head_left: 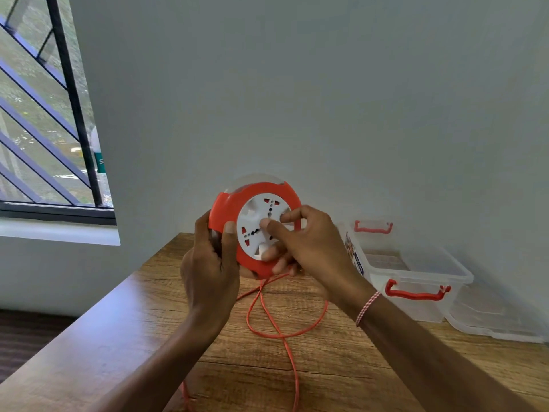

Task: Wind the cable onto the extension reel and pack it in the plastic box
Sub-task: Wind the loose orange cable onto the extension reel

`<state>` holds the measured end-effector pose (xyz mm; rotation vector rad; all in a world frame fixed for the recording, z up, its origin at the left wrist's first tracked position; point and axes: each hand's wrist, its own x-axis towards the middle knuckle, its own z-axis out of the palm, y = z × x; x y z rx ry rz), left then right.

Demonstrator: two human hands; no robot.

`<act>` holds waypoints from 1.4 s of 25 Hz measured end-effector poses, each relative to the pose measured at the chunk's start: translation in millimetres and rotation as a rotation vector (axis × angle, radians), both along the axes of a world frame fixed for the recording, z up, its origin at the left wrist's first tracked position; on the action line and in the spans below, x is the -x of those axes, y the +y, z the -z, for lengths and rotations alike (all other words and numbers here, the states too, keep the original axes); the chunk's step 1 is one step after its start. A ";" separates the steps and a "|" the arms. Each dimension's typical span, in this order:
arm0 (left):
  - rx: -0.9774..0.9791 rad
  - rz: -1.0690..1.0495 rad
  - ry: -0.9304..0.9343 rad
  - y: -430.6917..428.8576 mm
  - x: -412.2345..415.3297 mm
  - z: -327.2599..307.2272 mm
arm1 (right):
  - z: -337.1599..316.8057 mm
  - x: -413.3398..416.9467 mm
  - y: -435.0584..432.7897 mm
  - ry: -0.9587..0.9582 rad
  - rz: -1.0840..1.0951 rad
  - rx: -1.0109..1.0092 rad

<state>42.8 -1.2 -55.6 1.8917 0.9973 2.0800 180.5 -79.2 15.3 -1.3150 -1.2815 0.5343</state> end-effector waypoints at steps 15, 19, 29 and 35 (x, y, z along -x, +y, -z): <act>-0.016 0.071 -0.012 -2.9 -0.2 -2.7 | 4.2 -18.3 4.4 -1.303 0.328 -0.534; -0.055 0.022 0.010 -5.9 -2.3 -2.2 | 9.7 -8.1 4.4 -0.959 0.351 -0.428; -0.039 0.001 -0.014 -2.6 -1.0 -1.2 | -1.5 3.4 -0.6 0.016 -0.007 0.028; 0.017 0.021 -0.041 -4.7 2.3 -7.7 | -8.1 -20.2 -1.8 -1.312 0.280 -0.492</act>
